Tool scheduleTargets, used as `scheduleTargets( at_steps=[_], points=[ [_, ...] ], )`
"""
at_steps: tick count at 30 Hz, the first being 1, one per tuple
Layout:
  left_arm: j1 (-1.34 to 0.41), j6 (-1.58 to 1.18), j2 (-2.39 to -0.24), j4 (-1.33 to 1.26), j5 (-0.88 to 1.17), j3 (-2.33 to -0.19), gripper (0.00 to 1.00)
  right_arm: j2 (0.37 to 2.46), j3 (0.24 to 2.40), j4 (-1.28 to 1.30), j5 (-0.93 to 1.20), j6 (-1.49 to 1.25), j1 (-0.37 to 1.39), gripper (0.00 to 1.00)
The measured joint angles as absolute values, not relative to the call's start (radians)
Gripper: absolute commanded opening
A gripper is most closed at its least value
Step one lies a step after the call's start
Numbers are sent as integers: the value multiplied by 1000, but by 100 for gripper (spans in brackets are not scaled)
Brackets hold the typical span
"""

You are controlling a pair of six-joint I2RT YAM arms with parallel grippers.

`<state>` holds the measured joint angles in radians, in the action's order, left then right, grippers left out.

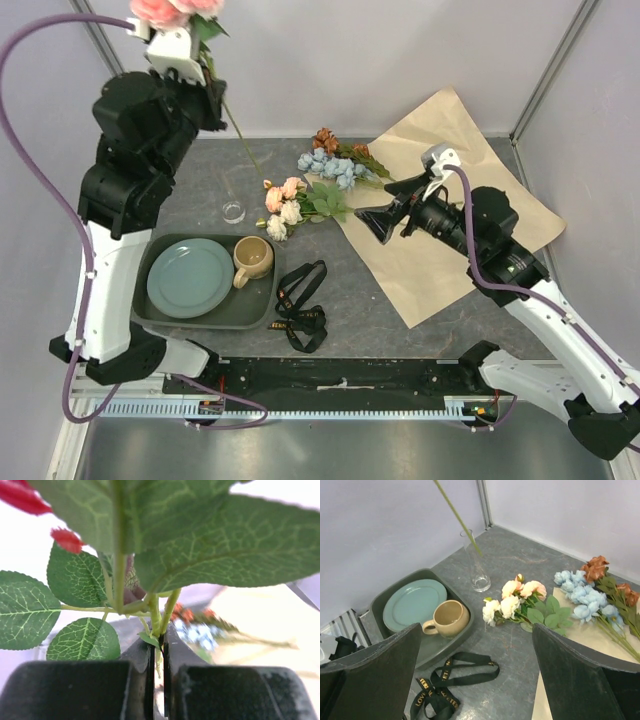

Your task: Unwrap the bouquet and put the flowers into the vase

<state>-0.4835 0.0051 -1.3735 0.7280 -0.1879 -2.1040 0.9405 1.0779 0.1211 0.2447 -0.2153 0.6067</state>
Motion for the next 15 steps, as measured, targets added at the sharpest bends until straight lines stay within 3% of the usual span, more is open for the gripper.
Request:
scheduleTargets(
  at_steps=[6,15],
  points=[
    [-413,82,-1472,719,-341,-2318,2,954,1067,204,223,-172,607,98],
    [-255,99,-1562,711,-348,-2365,2,1048,1065,223,205,-141,607,98]
  ],
)
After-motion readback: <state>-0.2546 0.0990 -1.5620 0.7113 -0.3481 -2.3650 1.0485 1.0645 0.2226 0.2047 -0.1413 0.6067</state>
